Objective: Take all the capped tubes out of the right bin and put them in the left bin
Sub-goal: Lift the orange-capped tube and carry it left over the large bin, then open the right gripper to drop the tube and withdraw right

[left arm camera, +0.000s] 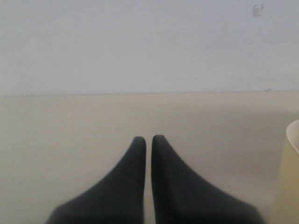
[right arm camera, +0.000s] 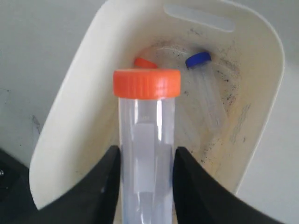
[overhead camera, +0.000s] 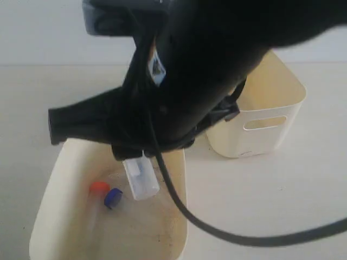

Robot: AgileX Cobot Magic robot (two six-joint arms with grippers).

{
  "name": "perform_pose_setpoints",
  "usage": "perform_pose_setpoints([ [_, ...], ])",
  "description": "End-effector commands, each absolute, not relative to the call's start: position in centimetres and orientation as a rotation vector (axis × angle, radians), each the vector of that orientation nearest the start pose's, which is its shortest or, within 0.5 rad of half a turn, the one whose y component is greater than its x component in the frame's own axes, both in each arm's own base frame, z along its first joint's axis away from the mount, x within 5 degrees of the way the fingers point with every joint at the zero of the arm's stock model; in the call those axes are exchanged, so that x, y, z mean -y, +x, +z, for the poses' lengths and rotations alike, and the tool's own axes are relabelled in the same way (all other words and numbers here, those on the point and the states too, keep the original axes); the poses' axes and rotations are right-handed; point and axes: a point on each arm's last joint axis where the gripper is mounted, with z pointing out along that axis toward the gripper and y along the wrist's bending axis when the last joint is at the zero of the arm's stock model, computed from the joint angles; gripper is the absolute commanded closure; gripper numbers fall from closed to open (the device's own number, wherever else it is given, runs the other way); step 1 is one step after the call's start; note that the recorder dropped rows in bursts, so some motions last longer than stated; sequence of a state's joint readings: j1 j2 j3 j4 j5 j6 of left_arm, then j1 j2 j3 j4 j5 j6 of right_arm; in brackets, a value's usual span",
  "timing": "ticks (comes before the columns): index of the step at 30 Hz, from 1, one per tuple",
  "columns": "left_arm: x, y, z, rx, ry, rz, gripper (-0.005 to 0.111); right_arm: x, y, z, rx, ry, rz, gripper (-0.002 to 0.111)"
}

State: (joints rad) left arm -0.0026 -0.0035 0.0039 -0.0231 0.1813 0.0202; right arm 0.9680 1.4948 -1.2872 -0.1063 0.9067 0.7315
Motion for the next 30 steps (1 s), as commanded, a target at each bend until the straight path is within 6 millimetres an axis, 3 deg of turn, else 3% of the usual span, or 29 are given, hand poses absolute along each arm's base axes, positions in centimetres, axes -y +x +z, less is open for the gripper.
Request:
perform_pose_setpoints([
  [1,0.1,5.6,19.8,-1.655,0.003,-0.019,0.103,-25.5,18.2,30.2,-2.641,-0.345,0.488,0.106],
  [4,0.1,5.6,19.8,-1.655,0.003,-0.019,0.103,-25.5,18.1,29.2,-2.640,-0.341,0.497,0.086],
  [8,0.1,5.6,19.8,-1.655,0.003,-0.019,0.103,-25.8,18.2,28.3,-2.597,-0.342,0.560,0.033],
  [10,0.1,5.6,19.8,-1.655,0.003,-0.019,0.103,-25.9,18.3,27.6,-2.612,-0.345,0.543,0.024],
  [12,0.1,5.6,19.8,-1.655,0.003,-0.019,0.103,-26.1,18.4,27.0,-2.631,-0.358,0.514,0.027],
  [14,0.1,5.6,19.8,-1.655,0.003,-0.019,0.103,-26.2,18.6,26.8,-2.625,-0.370,0.500,0.037],
  [16,0.1,5.6,19.8,-1.655,0.003,-0.019,0.103,-26.0,18.6,27.3,-2.586,-0.391,0.497,0.068],
  [17,0.1,5.6,19.8,-1.655,0.003,-0.019,0.103,-25.3,18.6,28.4,-2.534,-0.424,0.467,0.098],
  [18,0.1,5.6,19.8,-1.655,0.003,-0.019,0.103,-24.8,18.4,28.9,-2.520,-0.423,0.451,0.108],
  [23,0.1,5.6,19.8,-1.655,0.003,-0.019,0.103,-21.8,17.1,31.8,-2.510,-0.405,0.364,0.106],
  [30,0.1,5.6,19.8,-1.655,0.003,-0.019,0.103,-21.2,17.0,32.2,-2.480,-0.463,0.316,0.106],
])
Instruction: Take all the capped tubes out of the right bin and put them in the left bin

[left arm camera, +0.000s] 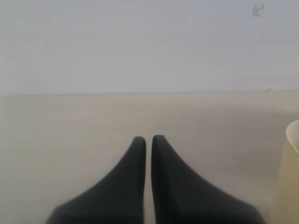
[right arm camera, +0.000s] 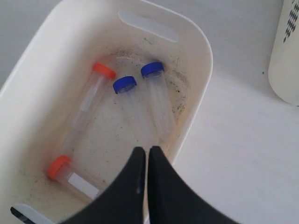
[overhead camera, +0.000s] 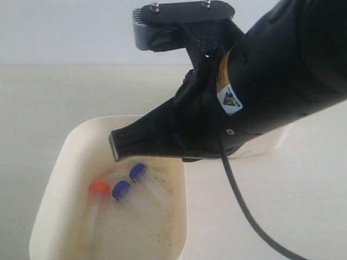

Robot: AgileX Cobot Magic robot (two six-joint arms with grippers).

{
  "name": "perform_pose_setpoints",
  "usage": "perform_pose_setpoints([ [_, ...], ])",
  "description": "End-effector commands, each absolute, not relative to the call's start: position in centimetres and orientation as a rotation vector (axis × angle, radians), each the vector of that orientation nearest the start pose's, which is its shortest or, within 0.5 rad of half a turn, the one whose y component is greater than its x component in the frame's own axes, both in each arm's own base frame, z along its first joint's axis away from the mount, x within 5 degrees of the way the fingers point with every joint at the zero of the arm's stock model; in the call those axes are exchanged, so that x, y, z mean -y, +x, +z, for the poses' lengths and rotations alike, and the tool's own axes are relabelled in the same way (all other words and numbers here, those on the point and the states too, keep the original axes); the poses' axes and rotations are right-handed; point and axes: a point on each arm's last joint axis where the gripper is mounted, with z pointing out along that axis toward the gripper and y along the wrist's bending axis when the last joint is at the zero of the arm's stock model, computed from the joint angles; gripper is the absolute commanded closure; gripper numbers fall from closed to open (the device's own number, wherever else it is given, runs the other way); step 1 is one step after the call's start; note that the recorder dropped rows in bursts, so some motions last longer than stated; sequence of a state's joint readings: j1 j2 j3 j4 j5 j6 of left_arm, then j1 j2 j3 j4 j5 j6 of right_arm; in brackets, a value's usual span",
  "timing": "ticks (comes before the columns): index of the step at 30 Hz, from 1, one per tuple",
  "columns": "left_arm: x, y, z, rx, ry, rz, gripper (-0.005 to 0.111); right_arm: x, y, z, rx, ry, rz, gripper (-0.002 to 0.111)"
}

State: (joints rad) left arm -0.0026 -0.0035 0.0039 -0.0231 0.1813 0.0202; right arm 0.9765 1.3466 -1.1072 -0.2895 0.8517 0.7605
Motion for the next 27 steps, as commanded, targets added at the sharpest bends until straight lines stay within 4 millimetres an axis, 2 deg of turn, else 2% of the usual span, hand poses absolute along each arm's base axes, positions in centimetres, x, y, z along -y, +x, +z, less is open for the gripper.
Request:
perform_pose_setpoints([
  [1,0.1,5.6,19.8,-1.655,0.003,-0.019,0.103,-21.1,17.1,32.3,-2.461,-0.473,0.291,0.106],
  [6,0.1,5.6,19.8,-1.655,0.003,-0.019,0.103,-19.9,16.7,31.9,-2.376,-0.502,0.325,0.106],
  [11,0.1,5.6,19.8,-1.655,0.003,-0.019,0.103,-16.7,16.3,29.9,-2.225,-0.407,0.539,0.106],
  [15,0.1,5.6,19.8,-1.655,0.003,-0.019,0.103,-12.1,16.0,28.5,-2.089,-0.147,0.686,0.106],
  [20,0.1,5.6,19.8,-1.655,0.003,-0.019,0.103,-6.4,14.6,26.4,-1.952,0.245,0.720,0.106],
  [23,0.1,5.6,19.8,-1.655,0.003,-0.019,0.103,-3.7,13.0,25.5,-1.854,0.433,0.706,0.106],
  [26,0.1,5.6,19.8,-1.655,0.003,-0.019,0.103,-2.2,11.1,24.4,-1.774,0.508,0.671,0.106],
  [27,0.1,5.6,19.8,-1.655,0.003,-0.019,0.103,-1.5,9.8,23.5,-1.712,0.564,0.676,0.106],
])
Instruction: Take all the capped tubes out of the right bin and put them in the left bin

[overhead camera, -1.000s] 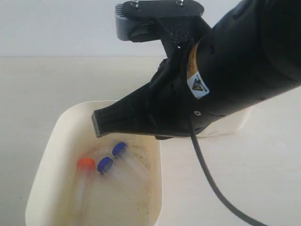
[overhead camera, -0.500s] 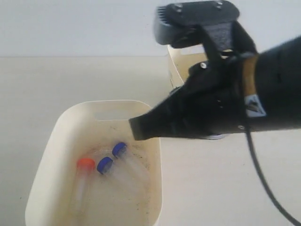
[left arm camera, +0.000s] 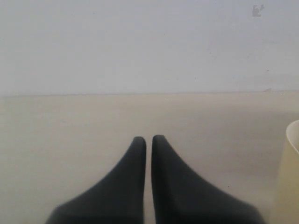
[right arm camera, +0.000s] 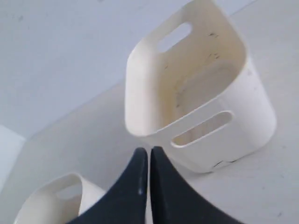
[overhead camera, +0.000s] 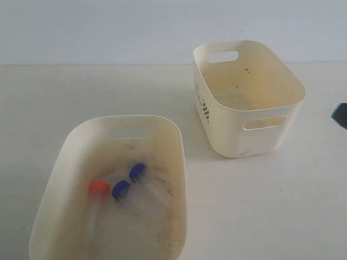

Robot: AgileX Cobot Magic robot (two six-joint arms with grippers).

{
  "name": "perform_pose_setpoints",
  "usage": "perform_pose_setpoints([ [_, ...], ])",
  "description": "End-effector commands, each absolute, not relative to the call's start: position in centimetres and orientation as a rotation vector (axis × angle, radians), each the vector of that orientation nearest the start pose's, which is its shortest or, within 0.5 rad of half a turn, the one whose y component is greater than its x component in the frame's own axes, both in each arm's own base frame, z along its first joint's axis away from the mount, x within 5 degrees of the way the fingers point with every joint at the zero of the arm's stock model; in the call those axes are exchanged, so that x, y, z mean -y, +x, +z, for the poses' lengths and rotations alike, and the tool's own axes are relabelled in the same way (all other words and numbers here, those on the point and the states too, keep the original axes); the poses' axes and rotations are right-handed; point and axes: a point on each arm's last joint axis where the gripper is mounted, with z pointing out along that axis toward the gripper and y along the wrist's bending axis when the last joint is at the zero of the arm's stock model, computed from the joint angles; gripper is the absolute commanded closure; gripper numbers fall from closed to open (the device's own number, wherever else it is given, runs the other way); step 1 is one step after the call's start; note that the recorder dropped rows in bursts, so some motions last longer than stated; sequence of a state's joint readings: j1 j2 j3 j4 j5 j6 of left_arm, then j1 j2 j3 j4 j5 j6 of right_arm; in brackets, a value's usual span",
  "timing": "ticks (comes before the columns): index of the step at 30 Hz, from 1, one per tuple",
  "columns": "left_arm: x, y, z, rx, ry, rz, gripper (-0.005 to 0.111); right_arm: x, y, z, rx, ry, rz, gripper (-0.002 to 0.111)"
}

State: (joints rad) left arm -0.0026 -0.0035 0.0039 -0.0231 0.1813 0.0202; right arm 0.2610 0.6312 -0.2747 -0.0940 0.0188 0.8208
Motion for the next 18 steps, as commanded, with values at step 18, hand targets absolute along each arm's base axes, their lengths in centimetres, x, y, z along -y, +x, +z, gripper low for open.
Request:
perform_pose_setpoints([
  [18,0.1,5.6,19.8,-1.655,0.003,-0.019,0.103,0.1,5.3,18.2,-1.814,0.279,0.223,0.106],
])
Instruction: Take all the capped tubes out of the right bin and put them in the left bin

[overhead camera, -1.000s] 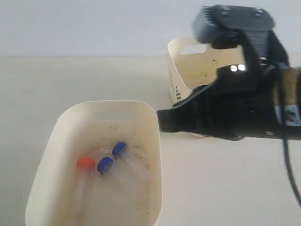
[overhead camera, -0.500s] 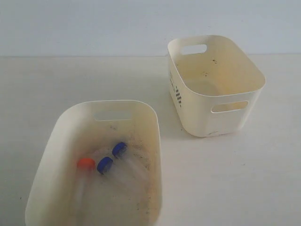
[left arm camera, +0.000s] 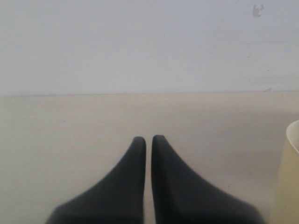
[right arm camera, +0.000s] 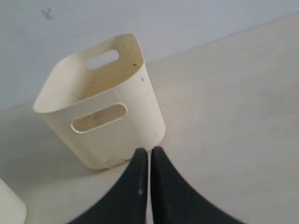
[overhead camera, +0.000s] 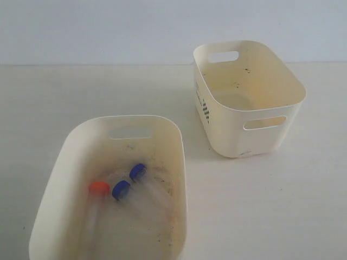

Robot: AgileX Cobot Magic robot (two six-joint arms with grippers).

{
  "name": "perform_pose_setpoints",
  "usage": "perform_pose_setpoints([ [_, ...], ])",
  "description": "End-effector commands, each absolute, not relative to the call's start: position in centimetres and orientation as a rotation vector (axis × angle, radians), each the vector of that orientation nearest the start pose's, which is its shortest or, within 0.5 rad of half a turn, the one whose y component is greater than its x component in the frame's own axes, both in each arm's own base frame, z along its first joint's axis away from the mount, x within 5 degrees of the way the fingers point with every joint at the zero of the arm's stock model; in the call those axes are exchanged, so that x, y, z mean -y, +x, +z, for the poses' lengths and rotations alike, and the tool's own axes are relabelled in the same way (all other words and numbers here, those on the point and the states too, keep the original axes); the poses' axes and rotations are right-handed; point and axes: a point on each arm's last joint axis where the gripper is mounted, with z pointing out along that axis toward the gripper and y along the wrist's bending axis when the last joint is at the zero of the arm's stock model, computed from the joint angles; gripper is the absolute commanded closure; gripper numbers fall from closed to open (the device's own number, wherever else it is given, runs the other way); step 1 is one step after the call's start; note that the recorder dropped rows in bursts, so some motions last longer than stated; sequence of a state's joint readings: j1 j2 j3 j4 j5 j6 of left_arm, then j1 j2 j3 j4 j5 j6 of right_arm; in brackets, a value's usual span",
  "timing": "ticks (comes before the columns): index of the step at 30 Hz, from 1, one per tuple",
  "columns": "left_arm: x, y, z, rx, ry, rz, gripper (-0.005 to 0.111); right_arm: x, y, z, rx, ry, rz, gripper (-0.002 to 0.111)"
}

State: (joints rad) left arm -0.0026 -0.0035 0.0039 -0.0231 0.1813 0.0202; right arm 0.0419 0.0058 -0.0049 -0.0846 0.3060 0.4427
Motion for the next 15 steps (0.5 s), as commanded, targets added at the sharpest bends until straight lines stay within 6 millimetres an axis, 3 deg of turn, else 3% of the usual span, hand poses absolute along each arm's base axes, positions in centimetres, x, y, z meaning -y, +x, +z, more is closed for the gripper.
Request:
perform_pose_setpoints([
  [1,0.10,5.61,19.76,-1.655,0.003,-0.019,0.103,0.09,5.35,18.20,-1.814,0.279,0.223,0.106],
  [15,0.10,5.61,19.76,-1.655,0.003,-0.019,0.103,0.08,5.34,18.18,-1.818,0.256,0.205,0.106],
])
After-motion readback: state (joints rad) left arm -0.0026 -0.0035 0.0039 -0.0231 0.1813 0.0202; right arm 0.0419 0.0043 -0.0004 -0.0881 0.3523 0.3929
